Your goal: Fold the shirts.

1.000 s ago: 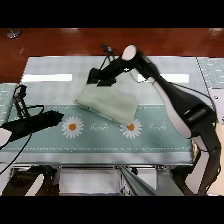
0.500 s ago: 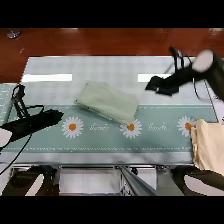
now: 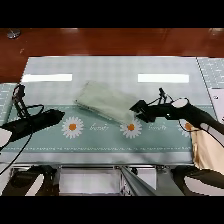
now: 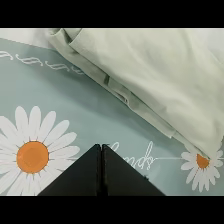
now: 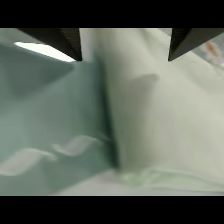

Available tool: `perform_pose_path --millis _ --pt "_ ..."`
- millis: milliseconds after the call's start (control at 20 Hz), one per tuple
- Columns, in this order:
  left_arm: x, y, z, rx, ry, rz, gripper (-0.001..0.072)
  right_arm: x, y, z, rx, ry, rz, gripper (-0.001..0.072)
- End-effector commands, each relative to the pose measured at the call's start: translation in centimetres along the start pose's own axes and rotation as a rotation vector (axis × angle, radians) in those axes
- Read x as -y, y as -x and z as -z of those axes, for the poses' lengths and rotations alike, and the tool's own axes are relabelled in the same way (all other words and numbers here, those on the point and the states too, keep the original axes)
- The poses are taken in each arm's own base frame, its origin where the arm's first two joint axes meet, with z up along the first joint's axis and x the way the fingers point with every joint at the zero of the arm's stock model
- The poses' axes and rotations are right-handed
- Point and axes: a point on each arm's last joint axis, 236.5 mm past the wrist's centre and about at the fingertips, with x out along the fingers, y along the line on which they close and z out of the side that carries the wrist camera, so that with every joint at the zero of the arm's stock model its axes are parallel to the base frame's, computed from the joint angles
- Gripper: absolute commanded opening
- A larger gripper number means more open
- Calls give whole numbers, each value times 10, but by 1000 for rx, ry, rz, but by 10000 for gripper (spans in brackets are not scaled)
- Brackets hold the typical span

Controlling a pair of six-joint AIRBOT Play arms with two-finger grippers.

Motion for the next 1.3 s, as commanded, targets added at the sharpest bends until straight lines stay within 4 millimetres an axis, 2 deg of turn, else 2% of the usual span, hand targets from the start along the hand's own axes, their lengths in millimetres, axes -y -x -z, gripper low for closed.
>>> perform_pose_path --millis 0,50,100,150,250,350,500,600,750,850,1050,1150,1250 --pt "1 0 0 1 -2 3 23 -20 -36 2 -81 16 -16 468" --pt "1 0 0 1 -2 3 23 -33 -42 2 -109 54 -33 178" --pt "1 0 0 1 -2 3 23 -52 -42 1 -133 136 -65 21" --pt "1 0 0 1 -2 3 24 -76 -37 -2 -150 208 -107 20" --pt "1 0 -1 5 -10 4 23 -124 -12 -14 -156 390 -125 20" --pt "1 0 -2 7 -10 4 24 -156 21 -32 -128 529 -38 20" --pt "1 0 -2 7 -9 4 24 -201 89 -59 -25 686 76 20" --pt "1 0 -1 6 -9 4 24 -217 143 -82 78 728 152 20" --pt "1 0 -1 4 -10 4 24 -214 218 -101 168 699 210 20" --pt "1 0 -1 4 -10 4 24 -194 260 -108 211 635 244 20" --pt "1 0 -1 4 -9 4 24 -136 352 -116 319 454 340 20" --pt "1 0 -1 4 -9 4 24 -99 391 -113 357 338 399 20" --pt "1 0 -1 5 -9 5 24 -65 422 -104 420 205 423 20"
